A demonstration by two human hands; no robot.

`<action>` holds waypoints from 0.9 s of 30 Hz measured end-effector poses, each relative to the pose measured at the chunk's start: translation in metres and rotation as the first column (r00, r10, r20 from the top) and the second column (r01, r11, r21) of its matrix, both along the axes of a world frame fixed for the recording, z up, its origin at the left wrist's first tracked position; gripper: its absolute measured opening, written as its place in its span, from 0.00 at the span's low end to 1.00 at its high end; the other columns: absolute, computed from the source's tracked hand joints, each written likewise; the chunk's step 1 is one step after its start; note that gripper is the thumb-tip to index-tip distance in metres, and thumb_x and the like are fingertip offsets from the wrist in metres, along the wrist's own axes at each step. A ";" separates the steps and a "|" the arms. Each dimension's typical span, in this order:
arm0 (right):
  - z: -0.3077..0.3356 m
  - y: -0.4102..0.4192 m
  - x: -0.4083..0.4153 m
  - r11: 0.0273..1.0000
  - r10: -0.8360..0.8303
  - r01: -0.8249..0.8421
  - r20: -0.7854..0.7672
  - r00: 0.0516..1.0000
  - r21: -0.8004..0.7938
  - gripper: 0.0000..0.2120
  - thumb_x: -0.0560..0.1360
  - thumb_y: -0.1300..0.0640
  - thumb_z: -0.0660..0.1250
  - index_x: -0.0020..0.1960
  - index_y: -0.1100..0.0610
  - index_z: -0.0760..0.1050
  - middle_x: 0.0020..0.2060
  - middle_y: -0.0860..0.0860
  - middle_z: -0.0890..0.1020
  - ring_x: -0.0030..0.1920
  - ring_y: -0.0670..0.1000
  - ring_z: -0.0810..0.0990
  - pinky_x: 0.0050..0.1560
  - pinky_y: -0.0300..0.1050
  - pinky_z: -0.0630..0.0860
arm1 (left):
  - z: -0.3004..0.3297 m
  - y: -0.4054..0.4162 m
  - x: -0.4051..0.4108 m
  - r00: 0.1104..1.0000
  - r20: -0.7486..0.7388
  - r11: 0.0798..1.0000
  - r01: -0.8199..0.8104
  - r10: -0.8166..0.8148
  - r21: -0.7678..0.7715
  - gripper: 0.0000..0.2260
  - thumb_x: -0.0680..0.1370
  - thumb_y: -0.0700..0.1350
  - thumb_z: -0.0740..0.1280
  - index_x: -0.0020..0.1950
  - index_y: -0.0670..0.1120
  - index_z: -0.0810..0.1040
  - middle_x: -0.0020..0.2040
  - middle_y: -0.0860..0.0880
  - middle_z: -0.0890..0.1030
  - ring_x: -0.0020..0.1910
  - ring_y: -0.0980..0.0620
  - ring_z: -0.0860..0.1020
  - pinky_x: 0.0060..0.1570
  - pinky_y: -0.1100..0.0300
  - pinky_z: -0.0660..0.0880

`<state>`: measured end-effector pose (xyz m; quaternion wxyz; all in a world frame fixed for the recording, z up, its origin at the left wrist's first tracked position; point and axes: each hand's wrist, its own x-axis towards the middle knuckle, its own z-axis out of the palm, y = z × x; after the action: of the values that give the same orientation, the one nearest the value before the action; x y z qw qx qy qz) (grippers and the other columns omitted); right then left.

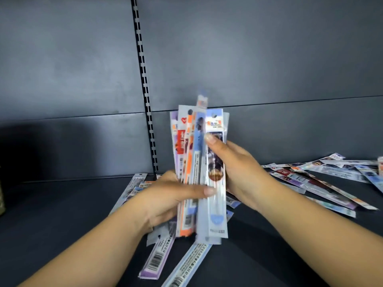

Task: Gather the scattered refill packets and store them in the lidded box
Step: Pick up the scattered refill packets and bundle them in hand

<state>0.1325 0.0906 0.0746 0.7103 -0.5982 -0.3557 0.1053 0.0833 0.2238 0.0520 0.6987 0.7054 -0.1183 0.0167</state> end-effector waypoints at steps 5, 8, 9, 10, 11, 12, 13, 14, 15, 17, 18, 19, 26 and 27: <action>0.002 -0.002 -0.002 0.999 0.042 -0.041 0.131 0.990 -0.016 0.11 0.56 0.43 0.68 0.37 0.45 0.81 0.38 0.42 0.85 0.46 0.45 0.84 0.54 0.48 0.78 | 0.003 -0.004 -0.001 0.997 0.074 0.995 0.019 -0.027 0.099 0.25 0.56 0.43 0.76 0.53 0.50 0.80 0.53 0.48 0.84 0.55 0.50 0.81 0.53 0.58 0.77; 0.003 -0.004 -0.003 0.992 0.125 -0.119 0.180 0.976 -0.044 0.11 0.58 0.47 0.69 0.41 0.45 0.80 0.41 0.42 0.85 0.48 0.44 0.83 0.55 0.44 0.78 | 0.001 -0.007 -0.002 0.995 0.093 0.992 0.007 -0.019 0.124 0.25 0.58 0.44 0.75 0.54 0.52 0.77 0.53 0.52 0.84 0.55 0.53 0.80 0.53 0.59 0.77; 0.003 -0.006 -0.004 0.988 0.153 -0.144 0.187 0.970 -0.060 0.11 0.59 0.48 0.69 0.41 0.46 0.80 0.40 0.41 0.85 0.47 0.42 0.83 0.53 0.41 0.78 | 0.000 -0.008 -0.003 0.996 0.086 0.989 -0.001 -0.012 0.146 0.22 0.59 0.44 0.74 0.52 0.53 0.78 0.52 0.52 0.84 0.54 0.53 0.81 0.53 0.57 0.77; 0.005 -0.007 -0.006 0.984 0.170 -0.154 0.202 0.965 -0.090 0.11 0.59 0.49 0.69 0.42 0.46 0.79 0.39 0.41 0.85 0.46 0.41 0.83 0.52 0.38 0.78 | -0.001 -0.010 -0.003 0.997 0.081 0.983 -0.018 0.004 0.180 0.20 0.60 0.45 0.75 0.51 0.54 0.79 0.51 0.53 0.85 0.54 0.53 0.81 0.54 0.55 0.77; 0.006 -0.008 -0.006 0.980 0.182 -0.159 0.222 0.958 -0.117 0.10 0.60 0.50 0.70 0.42 0.46 0.79 0.38 0.40 0.84 0.45 0.40 0.82 0.50 0.36 0.78 | -0.002 -0.012 -0.003 0.997 0.078 0.975 -0.040 0.024 0.220 0.18 0.61 0.45 0.75 0.49 0.56 0.80 0.51 0.53 0.85 0.53 0.53 0.81 0.56 0.52 0.76; 0.009 -0.009 -0.007 0.979 0.187 -0.161 0.236 0.954 -0.125 0.08 0.62 0.53 0.71 0.42 0.47 0.78 0.37 0.40 0.84 0.43 0.39 0.82 0.48 0.34 0.78 | -0.003 -0.012 -0.002 0.996 0.079 0.966 -0.060 0.041 0.253 0.16 0.62 0.45 0.75 0.47 0.57 0.80 0.50 0.53 0.85 0.52 0.53 0.82 0.56 0.51 0.76; 0.011 -0.008 -0.007 0.981 0.180 -0.156 0.243 0.953 -0.112 0.08 0.64 0.57 0.72 0.42 0.48 0.78 0.35 0.40 0.84 0.41 0.39 0.82 0.44 0.33 0.78 | -0.003 -0.014 -0.001 0.996 0.073 0.963 -0.061 0.043 0.264 0.13 0.63 0.44 0.73 0.46 0.56 0.81 0.48 0.52 0.85 0.51 0.53 0.82 0.55 0.52 0.76; 0.014 -0.008 -0.008 0.985 0.162 -0.143 0.246 0.956 -0.094 0.09 0.66 0.61 0.71 0.41 0.49 0.77 0.32 0.40 0.84 0.38 0.39 0.82 0.40 0.32 0.77 | -0.003 -0.016 0.000 0.997 0.072 0.966 -0.045 0.027 0.254 0.12 0.64 0.42 0.71 0.45 0.54 0.81 0.46 0.51 0.86 0.49 0.53 0.83 0.54 0.53 0.77; 0.015 -0.006 -0.007 0.989 0.139 -0.125 0.243 0.960 -0.073 0.11 0.66 0.64 0.71 0.41 0.49 0.76 0.30 0.41 0.83 0.35 0.38 0.82 0.35 0.31 0.76 | -0.003 -0.019 0.000 0.997 0.080 0.972 -0.025 0.007 0.233 0.11 0.65 0.39 0.69 0.46 0.50 0.81 0.43 0.50 0.86 0.48 0.52 0.83 0.55 0.53 0.76; 0.016 -0.004 -0.008 0.996 0.079 -0.069 0.232 0.969 -0.050 0.11 0.67 0.66 0.71 0.39 0.50 0.76 0.27 0.42 0.82 0.31 0.39 0.81 0.32 0.32 0.76 | -0.003 -0.027 0.001 0.994 0.113 0.986 -0.007 -0.012 0.167 0.12 0.65 0.36 0.66 0.47 0.45 0.79 0.39 0.49 0.85 0.45 0.51 0.83 0.55 0.53 0.76; 0.017 -0.003 -0.008 0.998 0.045 -0.037 0.231 0.972 -0.043 0.09 0.67 0.65 0.71 0.38 0.51 0.77 0.27 0.43 0.83 0.32 0.42 0.82 0.34 0.36 0.79 | -0.003 -0.029 0.002 0.992 0.123 0.992 0.001 -0.016 0.123 0.11 0.64 0.35 0.66 0.43 0.44 0.80 0.36 0.49 0.85 0.41 0.51 0.83 0.52 0.55 0.78; 0.017 -0.003 -0.007 1.000 0.024 -0.021 0.221 0.975 -0.016 0.08 0.68 0.64 0.70 0.37 0.52 0.77 0.28 0.45 0.83 0.34 0.45 0.83 0.40 0.43 0.82 | -0.002 -0.031 0.001 0.992 0.125 0.997 0.015 -0.025 0.081 0.08 0.63 0.35 0.68 0.39 0.45 0.81 0.32 0.49 0.83 0.36 0.52 0.82 0.46 0.57 0.79; 0.013 -0.008 -0.008 0.958 0.287 -0.286 0.105 0.952 -0.028 0.10 0.67 0.66 0.63 0.44 0.54 0.76 0.30 0.50 0.84 0.32 0.48 0.83 0.37 0.43 0.82 | -0.005 -0.024 -0.001 0.989 0.134 0.972 0.023 -0.055 0.236 0.05 0.64 0.43 0.73 0.36 0.51 0.81 0.34 0.53 0.83 0.38 0.54 0.82 0.45 0.59 0.78; 0.010 -0.007 -0.006 0.949 0.314 -0.312 0.077 0.946 -0.039 0.11 0.67 0.66 0.61 0.45 0.54 0.76 0.30 0.50 0.84 0.33 0.48 0.83 0.37 0.42 0.81 | -0.007 -0.025 -0.002 0.994 0.093 0.976 0.042 -0.063 0.212 0.04 0.65 0.41 0.73 0.37 0.49 0.81 0.34 0.51 0.84 0.38 0.53 0.82 0.46 0.58 0.79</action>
<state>0.1264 0.0834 0.0844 0.6613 -0.5474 -0.4737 0.1966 0.0813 0.1985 0.0455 0.6141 0.7699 -0.1724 0.0206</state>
